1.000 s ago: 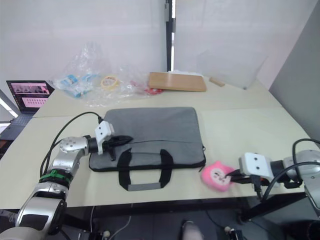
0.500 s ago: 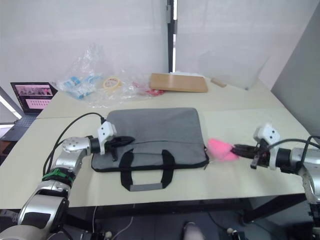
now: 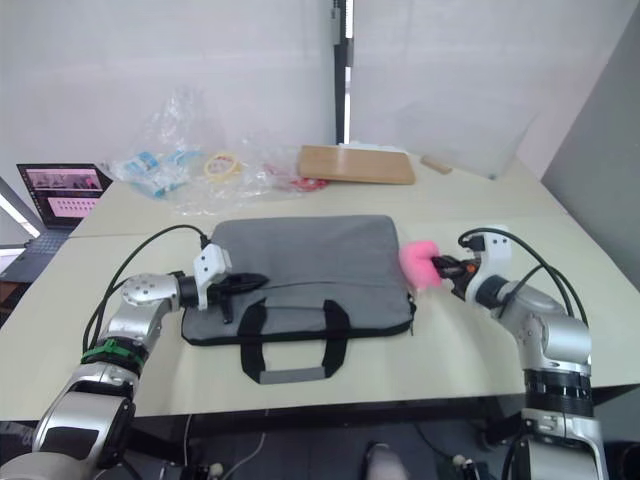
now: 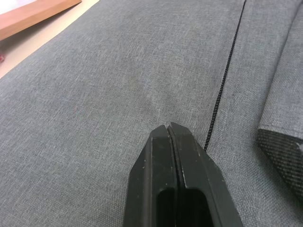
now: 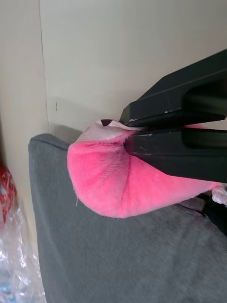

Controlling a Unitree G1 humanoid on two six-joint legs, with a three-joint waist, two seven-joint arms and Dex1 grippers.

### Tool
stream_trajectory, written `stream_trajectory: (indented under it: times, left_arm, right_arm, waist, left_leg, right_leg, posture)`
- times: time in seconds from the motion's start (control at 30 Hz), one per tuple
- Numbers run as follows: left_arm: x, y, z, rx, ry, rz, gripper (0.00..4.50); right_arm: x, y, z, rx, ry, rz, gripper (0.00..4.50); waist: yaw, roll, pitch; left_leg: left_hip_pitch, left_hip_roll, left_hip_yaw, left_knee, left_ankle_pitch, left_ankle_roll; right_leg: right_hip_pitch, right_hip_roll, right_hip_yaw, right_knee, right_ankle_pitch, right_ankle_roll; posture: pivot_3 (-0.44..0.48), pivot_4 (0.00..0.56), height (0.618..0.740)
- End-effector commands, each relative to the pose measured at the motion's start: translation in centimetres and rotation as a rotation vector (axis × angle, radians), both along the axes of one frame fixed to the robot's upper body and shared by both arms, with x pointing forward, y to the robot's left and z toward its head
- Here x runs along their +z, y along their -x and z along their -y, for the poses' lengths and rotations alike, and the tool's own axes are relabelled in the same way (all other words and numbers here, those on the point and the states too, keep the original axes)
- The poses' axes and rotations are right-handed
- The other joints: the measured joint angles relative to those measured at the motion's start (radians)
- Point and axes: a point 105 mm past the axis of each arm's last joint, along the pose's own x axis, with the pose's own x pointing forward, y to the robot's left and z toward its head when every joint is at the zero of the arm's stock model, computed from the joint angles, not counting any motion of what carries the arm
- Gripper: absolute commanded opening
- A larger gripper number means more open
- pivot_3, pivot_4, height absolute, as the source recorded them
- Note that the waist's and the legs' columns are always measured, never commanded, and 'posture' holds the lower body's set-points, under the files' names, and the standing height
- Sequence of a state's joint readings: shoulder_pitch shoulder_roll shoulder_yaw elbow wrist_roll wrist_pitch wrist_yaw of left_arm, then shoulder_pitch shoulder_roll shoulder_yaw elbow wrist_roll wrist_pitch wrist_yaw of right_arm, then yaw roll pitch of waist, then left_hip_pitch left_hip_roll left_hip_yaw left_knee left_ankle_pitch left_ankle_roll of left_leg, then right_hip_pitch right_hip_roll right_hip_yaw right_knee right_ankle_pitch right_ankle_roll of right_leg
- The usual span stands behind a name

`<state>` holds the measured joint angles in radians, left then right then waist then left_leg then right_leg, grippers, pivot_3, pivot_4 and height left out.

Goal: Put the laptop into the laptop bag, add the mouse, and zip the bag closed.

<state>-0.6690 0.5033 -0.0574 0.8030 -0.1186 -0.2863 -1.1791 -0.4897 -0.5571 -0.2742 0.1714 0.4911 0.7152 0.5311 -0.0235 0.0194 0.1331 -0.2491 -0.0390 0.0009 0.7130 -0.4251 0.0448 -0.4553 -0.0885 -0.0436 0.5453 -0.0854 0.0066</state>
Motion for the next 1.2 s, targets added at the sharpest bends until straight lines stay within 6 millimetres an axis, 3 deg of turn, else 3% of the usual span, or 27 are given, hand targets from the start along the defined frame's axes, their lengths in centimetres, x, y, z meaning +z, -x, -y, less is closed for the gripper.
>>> stream_trajectory:
  times: [0.03,0.53,0.63,0.73,0.9,1.07,1.13,1.2]
  left_arm:
    - [-5.9,2.7,-1.3,-0.003,-0.095,-0.23,0.0]
    - [-6.1,3.2,-1.3,-0.01,-0.086,-0.234,0.0]
    - [-4.8,3.0,-1.3,-0.002,-0.012,-0.217,0.0]
    - [-2.9,2.5,-1.7,0.03,0.054,-0.162,0.0]
    - [0.1,2.3,-3.0,0.123,0.164,-0.101,1.51]
    - [3.6,3.5,-5.9,0.272,0.272,-0.026,3.15]
    - [4.8,4.4,-7.4,0.329,0.271,0.001,3.84]
    - [5.8,5.2,-10.4,0.425,0.245,0.034,4.48]
  right_arm:
    - [2.5,-1.2,1.3,-0.125,-0.052,0.073,0.02]
    - [2.7,-2.7,1.9,-0.251,-0.145,0.083,0.02]
    - [1.1,-1.5,-0.8,-0.066,-0.093,0.024,0.02]
    - [1.2,-0.6,-0.3,-0.024,-0.066,0.035,0.95]
    - [1.4,0.8,1.3,0.043,0.122,0.105,2.71]
    - [4.3,2.0,2.8,0.118,0.275,0.284,4.4]
    - [5.5,2.5,3.2,0.166,0.341,0.346,4.5]
    - [6.6,3.0,3.9,0.227,0.449,0.393,4.5]
  waist:
    - [-0.006,0.0,0.0]
    - [-0.02,0.001,-0.001]
    - [-0.022,0.001,-0.001]
    - [-0.023,0.001,-0.001]
    - [-0.023,0.001,0.0]
    - [-0.024,0.0,0.006]
    - [-0.023,-0.003,0.007]
    - [-0.022,-0.007,0.01]
  left_leg:
    - [0.0,0.0,0.0,0.0,0.0,0.0]
    - [0.0,0.0,0.0,-0.001,-0.001,0.002]
    - [0.0,0.0,0.001,-0.001,-0.002,0.003]
    - [-0.001,0.001,0.0,-0.002,-0.002,0.004]
    - [-0.004,0.0,0.0,-0.003,-0.003,0.004]
    - [-0.007,0.0,0.0,-0.003,-0.002,0.003]
    - [-0.01,0.0,0.0,-0.003,-0.001,0.001]
    - [-0.01,-0.001,0.0,-0.003,0.0,-0.001]
  right_leg:
    - [0.0,0.0,0.0,0.0,0.0,0.0]
    - [0.0,0.0,0.0,-0.001,0.0,0.001]
    - [0.0,0.0,0.001,-0.002,0.0,0.001]
    - [-0.001,0.001,0.0,-0.002,-0.001,0.002]
    - [-0.004,0.001,-0.001,-0.004,-0.002,0.003]
    - [-0.007,0.001,-0.001,-0.004,-0.002,0.004]
    - [-0.011,0.001,-0.002,-0.003,-0.002,0.004]
    - [-0.015,0.001,-0.003,-0.002,-0.002,0.003]
  posture:
    - [0.0,0.15,0.74]
    - [0.0,0.15,0.74]
    - [0.0,0.15,0.74]
    - [0.0,0.15,0.74]
    - [0.0,0.15,0.74]
    - [0.0,0.15,0.74]
    - [0.0,0.15,0.74]
    - [0.0,0.15,0.74]
